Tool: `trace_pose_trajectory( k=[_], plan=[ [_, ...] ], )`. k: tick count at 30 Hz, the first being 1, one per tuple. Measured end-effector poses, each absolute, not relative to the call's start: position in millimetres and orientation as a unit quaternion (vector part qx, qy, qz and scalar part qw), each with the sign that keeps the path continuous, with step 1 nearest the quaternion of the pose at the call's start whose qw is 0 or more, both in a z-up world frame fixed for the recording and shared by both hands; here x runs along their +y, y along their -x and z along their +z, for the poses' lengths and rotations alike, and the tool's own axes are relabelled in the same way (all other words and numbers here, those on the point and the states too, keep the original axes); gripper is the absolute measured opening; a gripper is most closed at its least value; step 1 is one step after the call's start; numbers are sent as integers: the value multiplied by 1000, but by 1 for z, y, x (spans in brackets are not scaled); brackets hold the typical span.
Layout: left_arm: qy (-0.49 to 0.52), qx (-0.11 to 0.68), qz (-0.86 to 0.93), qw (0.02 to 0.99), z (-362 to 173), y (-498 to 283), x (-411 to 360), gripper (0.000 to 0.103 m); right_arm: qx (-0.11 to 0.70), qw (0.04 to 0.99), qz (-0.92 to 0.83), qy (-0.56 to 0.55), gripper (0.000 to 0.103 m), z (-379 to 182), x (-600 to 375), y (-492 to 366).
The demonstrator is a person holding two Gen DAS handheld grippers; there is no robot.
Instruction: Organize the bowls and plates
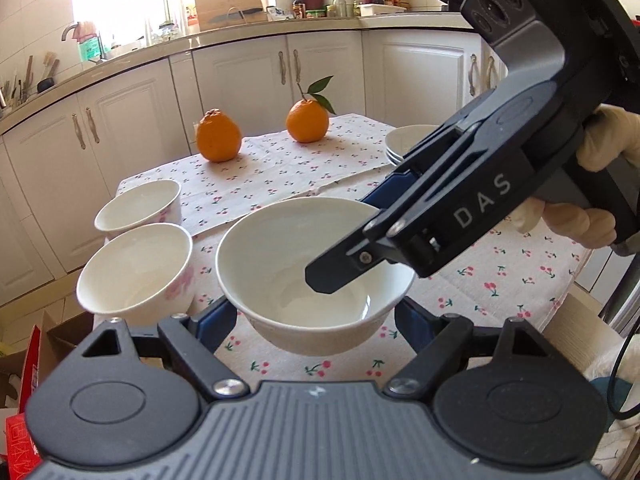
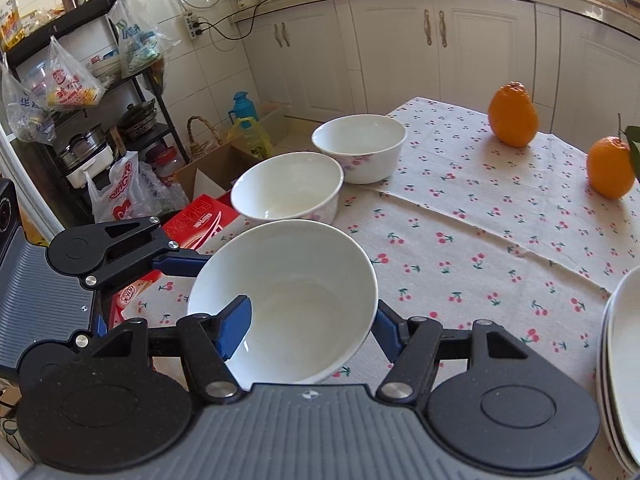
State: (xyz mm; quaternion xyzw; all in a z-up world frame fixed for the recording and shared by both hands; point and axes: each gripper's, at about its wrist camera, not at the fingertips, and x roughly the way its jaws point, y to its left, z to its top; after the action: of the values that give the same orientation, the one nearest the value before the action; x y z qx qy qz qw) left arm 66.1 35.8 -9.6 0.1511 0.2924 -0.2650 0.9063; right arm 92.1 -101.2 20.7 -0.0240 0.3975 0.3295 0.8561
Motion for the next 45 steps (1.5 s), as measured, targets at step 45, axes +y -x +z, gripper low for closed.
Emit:
trace_pose_trajectory(
  k=[45],
  plan=[
    [-140, 326, -287, 890, -31, -83, 13, 100, 374, 896, 233, 54, 103, 13, -129, -94]
  ],
)
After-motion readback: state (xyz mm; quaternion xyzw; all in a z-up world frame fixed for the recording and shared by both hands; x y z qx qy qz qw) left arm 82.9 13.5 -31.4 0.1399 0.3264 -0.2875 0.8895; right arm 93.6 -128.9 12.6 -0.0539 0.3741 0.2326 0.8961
